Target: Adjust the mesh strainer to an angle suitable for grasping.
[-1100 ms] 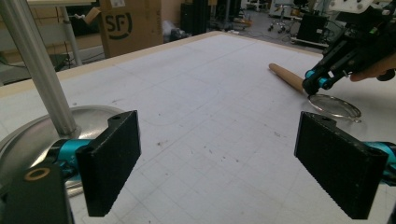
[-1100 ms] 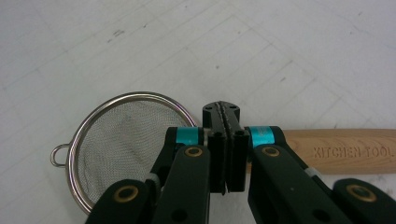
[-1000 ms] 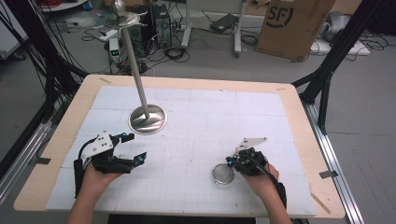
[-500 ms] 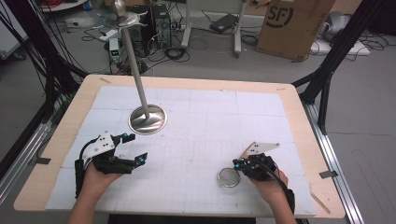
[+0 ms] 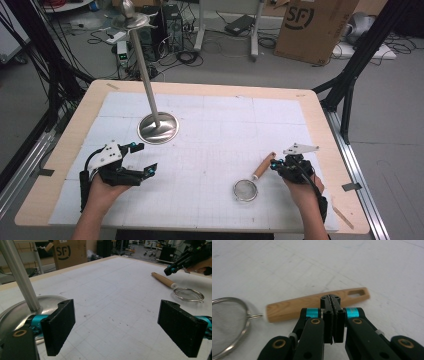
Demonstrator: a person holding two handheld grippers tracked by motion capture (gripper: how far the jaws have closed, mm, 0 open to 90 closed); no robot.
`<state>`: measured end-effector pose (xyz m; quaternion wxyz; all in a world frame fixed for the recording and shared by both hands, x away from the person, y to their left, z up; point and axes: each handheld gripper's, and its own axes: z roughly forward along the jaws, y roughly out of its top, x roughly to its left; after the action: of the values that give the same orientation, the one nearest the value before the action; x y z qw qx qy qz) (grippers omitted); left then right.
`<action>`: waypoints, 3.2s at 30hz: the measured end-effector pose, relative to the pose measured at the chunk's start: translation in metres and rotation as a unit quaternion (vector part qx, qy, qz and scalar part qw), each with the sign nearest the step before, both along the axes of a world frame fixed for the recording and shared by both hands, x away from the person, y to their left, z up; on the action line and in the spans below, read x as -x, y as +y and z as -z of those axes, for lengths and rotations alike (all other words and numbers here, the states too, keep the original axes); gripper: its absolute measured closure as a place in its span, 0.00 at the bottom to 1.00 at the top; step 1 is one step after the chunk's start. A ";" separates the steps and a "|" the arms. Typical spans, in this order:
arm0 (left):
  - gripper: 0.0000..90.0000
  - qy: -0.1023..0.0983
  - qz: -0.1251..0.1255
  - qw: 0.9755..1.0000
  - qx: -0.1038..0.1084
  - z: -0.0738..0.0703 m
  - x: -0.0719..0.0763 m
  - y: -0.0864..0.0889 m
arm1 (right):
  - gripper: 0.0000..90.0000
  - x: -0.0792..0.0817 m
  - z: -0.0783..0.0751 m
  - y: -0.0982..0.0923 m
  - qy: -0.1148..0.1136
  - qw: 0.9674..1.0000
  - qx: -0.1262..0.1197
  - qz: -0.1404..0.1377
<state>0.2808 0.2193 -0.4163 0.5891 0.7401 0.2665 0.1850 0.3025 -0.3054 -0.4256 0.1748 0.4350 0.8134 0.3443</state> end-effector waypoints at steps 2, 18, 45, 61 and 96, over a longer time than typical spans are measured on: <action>0.17 0.001 -0.001 1.000 0.001 0.000 0.000 0.000 | 0.99 -0.002 0.001 -0.002 0.001 1.000 0.003 0.006; 0.17 0.001 -0.001 1.000 0.003 0.000 0.000 0.001 | 0.99 -0.022 0.009 0.000 0.028 0.999 0.021 0.030; 0.17 0.001 -0.002 1.000 0.012 -0.001 0.000 0.002 | 0.99 -0.051 0.000 0.073 0.031 0.997 0.054 -0.042; 0.17 0.001 -0.002 1.000 0.011 -0.001 0.000 0.003 | 0.99 -0.047 -0.007 0.118 0.025 0.991 0.067 -0.113; 0.17 0.001 -0.005 1.000 0.012 -0.001 0.000 0.006 | 0.94 -0.010 -0.021 0.159 0.022 0.975 0.036 -0.220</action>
<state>0.2812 0.2250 -0.4151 0.5971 0.7315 0.2728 0.1842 0.3122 -0.1460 -0.4050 0.0923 0.2465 0.9047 0.3350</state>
